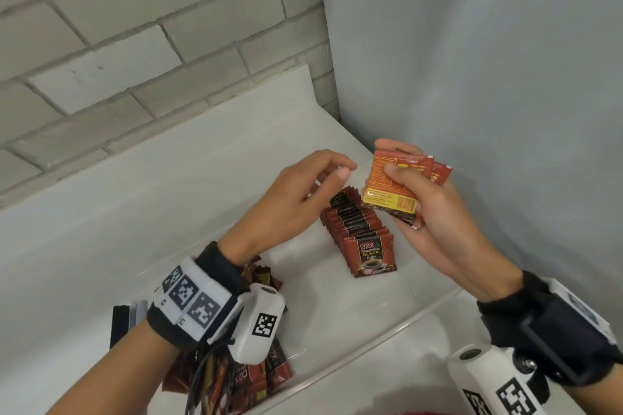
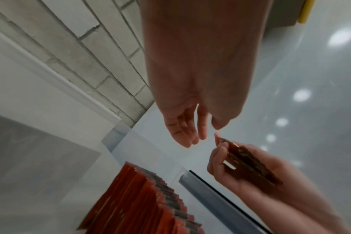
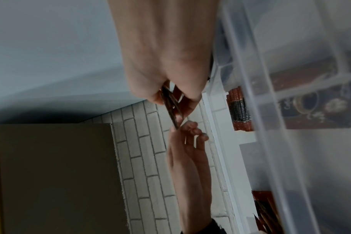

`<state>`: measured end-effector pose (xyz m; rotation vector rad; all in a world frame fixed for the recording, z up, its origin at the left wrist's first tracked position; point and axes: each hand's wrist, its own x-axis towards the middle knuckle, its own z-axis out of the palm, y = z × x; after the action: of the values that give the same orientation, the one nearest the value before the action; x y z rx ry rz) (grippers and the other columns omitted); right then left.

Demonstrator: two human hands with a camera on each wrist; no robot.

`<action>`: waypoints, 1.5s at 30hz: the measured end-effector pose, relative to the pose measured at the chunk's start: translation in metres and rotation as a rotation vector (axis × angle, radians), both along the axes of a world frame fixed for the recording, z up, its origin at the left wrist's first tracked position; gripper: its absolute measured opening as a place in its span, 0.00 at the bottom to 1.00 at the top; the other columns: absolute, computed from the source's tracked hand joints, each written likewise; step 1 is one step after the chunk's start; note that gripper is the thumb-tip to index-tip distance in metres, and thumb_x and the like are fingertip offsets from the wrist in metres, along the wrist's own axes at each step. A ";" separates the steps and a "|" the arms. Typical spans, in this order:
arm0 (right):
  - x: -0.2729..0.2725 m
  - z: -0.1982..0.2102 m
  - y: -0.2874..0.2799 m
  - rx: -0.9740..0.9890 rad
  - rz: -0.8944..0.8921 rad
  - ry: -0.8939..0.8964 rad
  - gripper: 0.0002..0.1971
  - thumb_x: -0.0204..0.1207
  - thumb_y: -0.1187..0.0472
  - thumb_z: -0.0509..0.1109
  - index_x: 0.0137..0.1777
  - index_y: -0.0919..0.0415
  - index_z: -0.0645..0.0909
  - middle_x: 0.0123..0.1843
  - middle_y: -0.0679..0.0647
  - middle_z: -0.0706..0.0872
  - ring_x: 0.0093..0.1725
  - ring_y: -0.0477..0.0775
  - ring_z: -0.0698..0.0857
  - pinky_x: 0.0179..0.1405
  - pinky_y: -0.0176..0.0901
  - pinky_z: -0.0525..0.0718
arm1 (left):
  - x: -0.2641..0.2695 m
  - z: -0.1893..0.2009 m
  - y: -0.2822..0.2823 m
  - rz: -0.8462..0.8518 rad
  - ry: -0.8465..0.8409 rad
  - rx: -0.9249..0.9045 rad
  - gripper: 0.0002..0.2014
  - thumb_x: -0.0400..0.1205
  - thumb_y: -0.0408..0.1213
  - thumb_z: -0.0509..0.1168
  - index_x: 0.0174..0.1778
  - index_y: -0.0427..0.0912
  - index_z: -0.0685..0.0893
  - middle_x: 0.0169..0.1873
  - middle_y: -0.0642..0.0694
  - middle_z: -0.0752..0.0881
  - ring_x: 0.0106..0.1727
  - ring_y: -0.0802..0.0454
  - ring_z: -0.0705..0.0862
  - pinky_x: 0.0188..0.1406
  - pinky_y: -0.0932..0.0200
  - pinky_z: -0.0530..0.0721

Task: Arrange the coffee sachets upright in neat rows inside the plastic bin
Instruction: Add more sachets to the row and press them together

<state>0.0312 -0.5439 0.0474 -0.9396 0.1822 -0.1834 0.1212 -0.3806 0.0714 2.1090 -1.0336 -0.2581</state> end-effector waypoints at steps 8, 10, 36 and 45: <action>0.000 -0.001 0.003 -0.029 0.066 -0.049 0.21 0.67 0.59 0.74 0.62 0.55 0.80 0.51 0.56 0.90 0.51 0.55 0.90 0.43 0.42 0.87 | -0.009 0.006 -0.009 -0.066 0.264 -0.186 0.19 0.76 0.38 0.73 0.62 0.48 0.81 0.45 0.52 0.81 0.42 0.58 0.79 0.45 0.64 0.80; -0.001 -0.002 0.003 -0.032 0.073 -0.053 0.28 0.61 0.50 0.77 0.62 0.56 0.80 0.52 0.56 0.90 0.53 0.55 0.90 0.46 0.42 0.87 | -0.009 0.009 -0.008 -0.051 0.287 -0.233 0.13 0.76 0.33 0.73 0.56 0.46 0.83 0.42 0.53 0.81 0.41 0.58 0.77 0.44 0.65 0.78; -0.002 0.004 0.003 -0.023 0.145 0.105 0.21 0.69 0.55 0.72 0.61 0.62 0.83 0.54 0.59 0.91 0.51 0.55 0.91 0.44 0.41 0.87 | -0.004 0.019 0.000 -0.067 0.196 -0.200 0.12 0.85 0.33 0.60 0.49 0.52 0.87 0.49 0.40 0.75 0.53 0.48 0.80 0.49 0.60 0.86; 0.001 0.003 0.000 0.002 0.078 0.095 0.19 0.70 0.59 0.73 0.60 0.61 0.82 0.50 0.57 0.92 0.49 0.54 0.91 0.42 0.40 0.87 | -0.009 0.019 -0.003 0.001 0.418 -0.327 0.15 0.80 0.43 0.70 0.50 0.46 0.69 0.50 0.44 0.78 0.52 0.51 0.86 0.42 0.56 0.87</action>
<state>0.0318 -0.5437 0.0499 -0.9522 0.2331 -0.0666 0.1123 -0.3837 0.0904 1.6689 -0.7655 -0.4725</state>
